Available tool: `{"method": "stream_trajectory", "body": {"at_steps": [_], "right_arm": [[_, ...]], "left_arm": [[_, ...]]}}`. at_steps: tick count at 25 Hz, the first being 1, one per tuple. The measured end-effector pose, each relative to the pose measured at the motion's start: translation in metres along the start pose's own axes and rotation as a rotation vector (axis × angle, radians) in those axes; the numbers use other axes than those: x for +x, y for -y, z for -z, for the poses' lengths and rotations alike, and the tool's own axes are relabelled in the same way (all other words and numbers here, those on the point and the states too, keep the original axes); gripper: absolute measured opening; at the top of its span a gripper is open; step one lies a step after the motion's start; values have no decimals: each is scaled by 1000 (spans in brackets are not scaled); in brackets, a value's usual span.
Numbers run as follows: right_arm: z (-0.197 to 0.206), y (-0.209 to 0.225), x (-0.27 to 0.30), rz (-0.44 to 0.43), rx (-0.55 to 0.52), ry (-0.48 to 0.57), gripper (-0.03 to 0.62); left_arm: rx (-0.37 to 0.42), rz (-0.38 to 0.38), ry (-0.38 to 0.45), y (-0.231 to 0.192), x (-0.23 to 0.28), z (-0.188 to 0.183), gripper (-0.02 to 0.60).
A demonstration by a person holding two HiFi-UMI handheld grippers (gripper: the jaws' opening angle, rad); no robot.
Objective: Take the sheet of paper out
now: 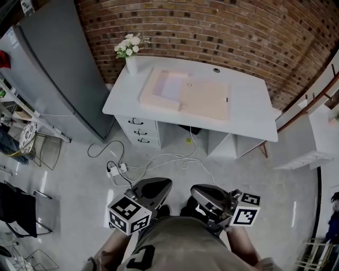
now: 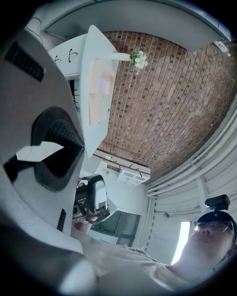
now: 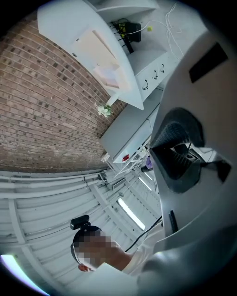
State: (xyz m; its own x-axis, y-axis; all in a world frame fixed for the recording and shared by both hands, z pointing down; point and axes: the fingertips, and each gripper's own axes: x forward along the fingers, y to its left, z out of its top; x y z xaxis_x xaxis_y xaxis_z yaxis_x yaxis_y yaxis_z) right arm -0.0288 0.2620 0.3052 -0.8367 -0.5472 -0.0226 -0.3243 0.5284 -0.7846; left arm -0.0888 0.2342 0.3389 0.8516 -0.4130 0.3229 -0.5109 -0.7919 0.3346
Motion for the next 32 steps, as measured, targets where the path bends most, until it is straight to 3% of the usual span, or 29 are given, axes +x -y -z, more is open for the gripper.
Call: {"method": "stream_trajectory", "body": {"at_steps": [18,32], "right_arm": [[-86,78,-63,-72,88,-7,24],[-126,120,-105,-51,129,40,25]], "left_arm": [[32,-72,-38,14,120,-40,14],[59,-75,-77,23,180,-56,14]]}}
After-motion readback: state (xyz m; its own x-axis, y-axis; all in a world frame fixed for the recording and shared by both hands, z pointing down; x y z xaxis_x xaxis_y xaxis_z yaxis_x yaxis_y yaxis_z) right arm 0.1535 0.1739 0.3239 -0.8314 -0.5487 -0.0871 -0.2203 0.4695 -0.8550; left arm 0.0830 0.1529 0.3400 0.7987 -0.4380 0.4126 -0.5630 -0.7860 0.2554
